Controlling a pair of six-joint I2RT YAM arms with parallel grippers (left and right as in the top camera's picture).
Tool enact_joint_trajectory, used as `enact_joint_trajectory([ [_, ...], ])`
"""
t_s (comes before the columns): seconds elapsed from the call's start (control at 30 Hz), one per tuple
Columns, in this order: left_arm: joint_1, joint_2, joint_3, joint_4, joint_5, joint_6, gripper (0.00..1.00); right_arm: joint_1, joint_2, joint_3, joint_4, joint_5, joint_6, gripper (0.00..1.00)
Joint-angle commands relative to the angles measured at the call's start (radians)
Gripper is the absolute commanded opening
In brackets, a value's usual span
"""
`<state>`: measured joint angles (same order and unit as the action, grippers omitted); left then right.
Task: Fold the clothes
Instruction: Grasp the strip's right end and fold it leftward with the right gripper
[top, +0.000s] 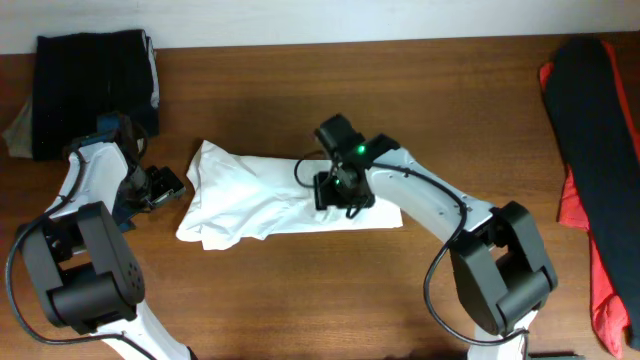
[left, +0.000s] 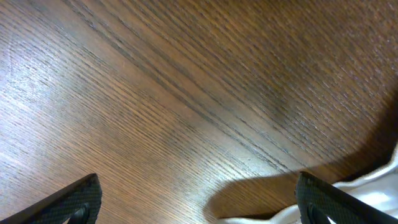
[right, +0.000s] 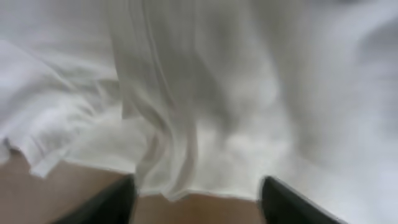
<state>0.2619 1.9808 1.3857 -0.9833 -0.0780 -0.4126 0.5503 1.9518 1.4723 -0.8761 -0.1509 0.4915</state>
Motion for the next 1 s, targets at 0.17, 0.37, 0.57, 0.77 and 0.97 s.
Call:
enact_joint_trajectory([
  [0.17, -0.005, 0.012, 0.002, -0.002, 0.011, -0.002, 0.99, -0.212, 0.002, 0.187, -0.123, -0.009, -0.102, 0.44],
  [0.37, -0.005, 0.012, 0.002, -0.001, 0.011, -0.002, 0.99, -0.185, 0.055, 0.086, -0.049, -0.079, -0.094, 0.04],
  [0.57, -0.005, 0.012, 0.002, -0.002, 0.011, -0.002, 0.99, -0.089, 0.119, 0.05, 0.021, -0.125, -0.064, 0.04],
  [0.77, -0.005, 0.012, 0.002, -0.002, 0.011, -0.002, 0.99, -0.011, 0.189, 0.049, 0.051, -0.126, -0.045, 0.04],
  [0.97, -0.005, 0.012, 0.002, -0.002, 0.011, -0.002, 0.99, 0.009, 0.193, 0.052, 0.084, -0.197, -0.038, 0.04],
])
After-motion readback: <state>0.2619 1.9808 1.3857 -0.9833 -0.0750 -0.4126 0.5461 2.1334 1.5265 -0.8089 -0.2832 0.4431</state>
